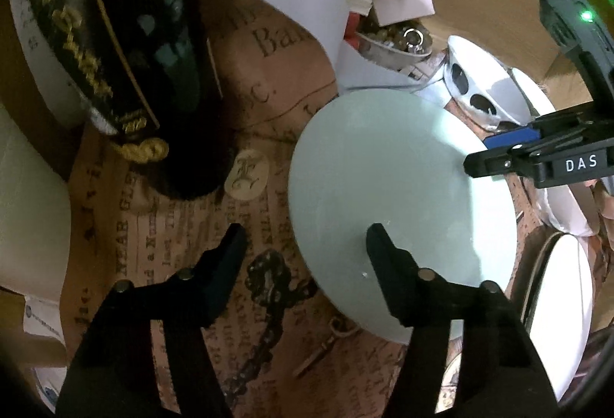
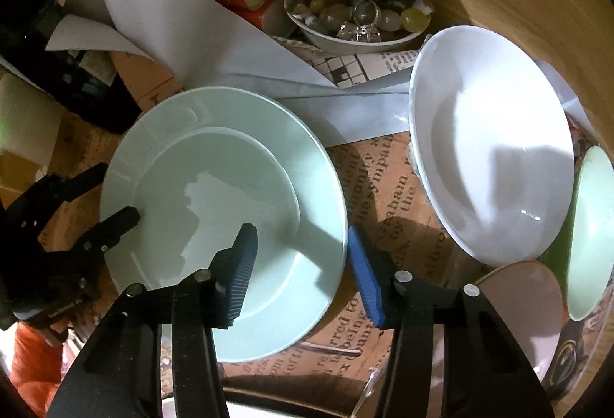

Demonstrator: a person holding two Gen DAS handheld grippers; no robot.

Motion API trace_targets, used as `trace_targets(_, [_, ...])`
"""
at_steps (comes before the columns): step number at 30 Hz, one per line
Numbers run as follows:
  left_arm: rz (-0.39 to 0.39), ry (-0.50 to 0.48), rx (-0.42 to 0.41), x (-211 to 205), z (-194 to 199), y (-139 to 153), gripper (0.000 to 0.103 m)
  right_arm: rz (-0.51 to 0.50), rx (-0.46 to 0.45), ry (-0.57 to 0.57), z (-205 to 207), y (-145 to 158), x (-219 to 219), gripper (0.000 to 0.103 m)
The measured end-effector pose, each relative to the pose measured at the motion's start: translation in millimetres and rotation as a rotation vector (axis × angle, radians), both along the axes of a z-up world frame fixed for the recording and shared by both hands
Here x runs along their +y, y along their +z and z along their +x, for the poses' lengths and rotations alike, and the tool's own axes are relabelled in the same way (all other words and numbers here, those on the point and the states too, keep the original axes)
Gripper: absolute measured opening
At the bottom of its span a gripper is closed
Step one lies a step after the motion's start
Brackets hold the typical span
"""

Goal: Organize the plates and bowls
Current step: 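Close both tools on the mint green plate rim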

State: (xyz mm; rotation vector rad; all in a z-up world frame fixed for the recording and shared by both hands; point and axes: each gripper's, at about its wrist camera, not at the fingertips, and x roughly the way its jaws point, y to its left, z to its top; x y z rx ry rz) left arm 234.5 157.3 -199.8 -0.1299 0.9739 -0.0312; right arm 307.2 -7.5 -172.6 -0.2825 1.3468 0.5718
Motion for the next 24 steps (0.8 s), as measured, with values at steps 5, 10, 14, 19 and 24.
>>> trace_targets(5, [-0.002, -0.016, 0.002, -2, -8, -2, 0.06, -0.065, -0.024, 0.03, -13, -11, 17, 0.047])
trace_targets(10, [-0.004, -0.055, -0.001, -14, -15, -3, 0.053, -0.069, -0.036, 0.025, -9, -22, 26, 0.041])
trace_targets(14, [0.001, -0.06, 0.003, -22, -18, -1, 0.041, -0.052, -0.046, 0.006, -16, -13, 12, 0.022])
trace_targets(19, [-0.048, 0.001, 0.01, -8, -15, 0, 0.034, 0.019, -0.057, -0.006, -29, -3, 0, 0.016])
trace_targets(24, [-0.043, 0.026, -0.005, -5, -27, 5, 0.032, 0.069, -0.08, -0.012, -36, 10, -12, 0.015])
